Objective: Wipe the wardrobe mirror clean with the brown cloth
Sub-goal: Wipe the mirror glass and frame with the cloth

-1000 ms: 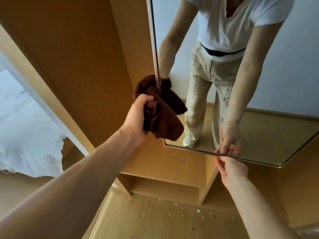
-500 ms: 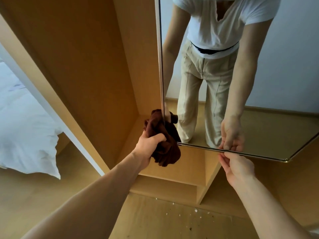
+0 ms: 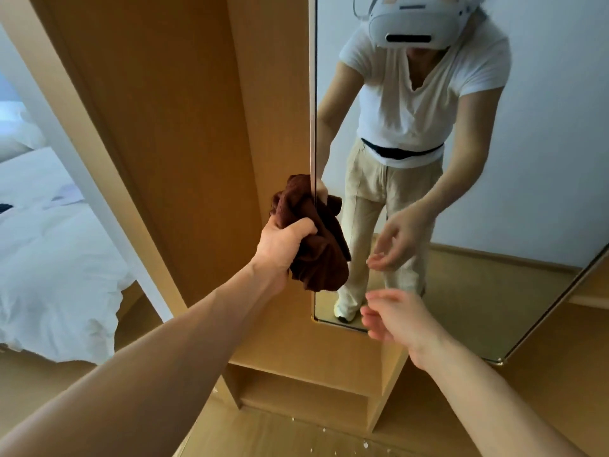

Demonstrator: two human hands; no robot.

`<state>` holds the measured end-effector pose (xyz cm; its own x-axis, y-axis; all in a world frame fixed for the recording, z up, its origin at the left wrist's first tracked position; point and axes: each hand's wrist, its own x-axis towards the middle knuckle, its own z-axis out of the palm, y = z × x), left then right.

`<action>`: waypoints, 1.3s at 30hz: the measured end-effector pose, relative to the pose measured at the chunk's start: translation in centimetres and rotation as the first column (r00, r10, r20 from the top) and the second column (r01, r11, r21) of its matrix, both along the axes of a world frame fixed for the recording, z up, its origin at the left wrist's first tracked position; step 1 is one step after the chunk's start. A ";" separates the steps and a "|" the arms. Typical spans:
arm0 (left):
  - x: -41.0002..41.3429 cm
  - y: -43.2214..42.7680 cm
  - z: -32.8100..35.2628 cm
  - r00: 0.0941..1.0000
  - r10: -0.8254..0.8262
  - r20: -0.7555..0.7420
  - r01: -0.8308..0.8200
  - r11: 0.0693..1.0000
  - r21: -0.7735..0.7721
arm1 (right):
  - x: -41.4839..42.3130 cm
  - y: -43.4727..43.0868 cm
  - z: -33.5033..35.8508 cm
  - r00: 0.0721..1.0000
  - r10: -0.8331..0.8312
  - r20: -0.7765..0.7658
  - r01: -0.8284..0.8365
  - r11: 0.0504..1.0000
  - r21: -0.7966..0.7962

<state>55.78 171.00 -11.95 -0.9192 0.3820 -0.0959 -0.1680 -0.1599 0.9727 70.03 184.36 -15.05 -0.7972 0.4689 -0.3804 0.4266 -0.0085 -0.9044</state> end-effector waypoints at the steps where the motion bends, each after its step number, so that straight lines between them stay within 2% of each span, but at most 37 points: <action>1: -0.1 0.1 1.0 1.000 0.002 -0.016 -0.002 1.000 0.006 | -0.1 -0.4 1.8 0.996 0.058 -0.063 -0.047 0.986 0.157; 2: -0.2 0.2 1.6 1.000 0.009 -0.023 -0.008 1.000 0.009 | -0.3 -0.8 3.8 0.982 0.130 -0.136 -0.077 0.937 0.342; 4: 0.1 0.4 1.5 0.999 0.028 -0.031 -0.028 1.000 0.005 | -0.9 -1.8 8.0 0.910 0.307 -0.277 -0.042 0.735 0.677; 6: 0.7 0.4 1.1 0.998 0.032 -0.048 -0.033 0.999 -0.014 | -2.0 -3.1 12.4 0.817 0.484 -0.312 0.034 0.501 0.865; 8: 1.4 0.1 0.7 0.998 0.004 -0.069 -0.007 0.999 -0.044 | -3.5 -4.3 15.7 0.773 0.597 -0.214 0.032 0.300 0.953; 10: 2.1 -0.3 0.3 0.996 -0.022 -0.081 0.017 0.998 -0.067 | -4.7 -5.3 17.6 0.759 0.649 -0.054 -0.009 0.093 0.996; 12: 2.8 -0.9 -0.5 0.999 -0.040 -0.029 0.037 0.997 -0.070 | -5.8 -6.1 18.9 0.739 0.650 0.175 -0.050 -0.207 0.977; 14: 3.6 -1.3 -0.6 0.999 -0.041 0.012 0.042 0.995 -0.090 | -7.0 -7.0 20.4 0.720 0.577 0.386 -0.061 -0.501 0.863; 15: 3.7 -1.4 -0.4 0.999 -0.035 0.008 0.035 0.994 -0.101 | -7.6 -7.4 21.4 0.723 0.514 0.461 -0.076 -0.604 0.793; 17: 3.2 -1.4 1.2 0.999 -0.013 -0.039 0.008 0.994 -0.104 | -8.6 -7.9 23.6 0.744 0.330 0.581 -0.187 -0.732 0.655; 20: 1.9 -0.7 5.3 0.992 0.023 -0.127 -0.028 0.999 -0.033 | -9.0 -7.4 25.2 0.710 0.067 0.701 -0.396 -0.785 0.477; 22: 1.6 -0.1 7.1 0.986 0.041 -0.164 -0.041 0.999 0.003 | -8.8 -6.8 24.9 0.736 0.027 0.676 -0.378 -0.812 0.444; 27: 3.2 1.2 3.0 0.982 0.124 -0.139 -0.119 0.992 0.047 | -9.4 -4.8 23.0 0.791 0.178 0.586 -0.169 -0.856 0.488; 30: 4.6 1.5 -2.5 0.991 0.134 0.003 -0.134 0.991 0.024 | -9.8 -3.9 22.2 0.816 0.286 0.503 -0.066 -0.818 0.571; 34: 5.9 1.1 -8.7 0.978 0.137 0.156 -0.132 0.990 -0.043 | -10.0 -3.1 21.6 0.800 0.415 0.433 0.035 -0.752 0.658; 36: 6.1 1.0 -10.2 0.963 0.150 0.223 -0.132 0.987 -0.096 | -10.0 -2.9 21.5 0.789 0.452 0.416 0.060 -0.730 0.681; 39: 6.0 1.4 -10.1 0.944 0.184 0.272 -0.154 0.980 -0.127 | -10.3 -2.7 21.5 0.776 0.453 0.440 0.056 -0.744 0.666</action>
<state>61.82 172.42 -22.08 -0.8991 0.1979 -0.3906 -0.4165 -0.1113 0.9023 59.74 181.62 6.46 -0.8310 -0.5225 0.1907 -0.2382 0.6442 0.7268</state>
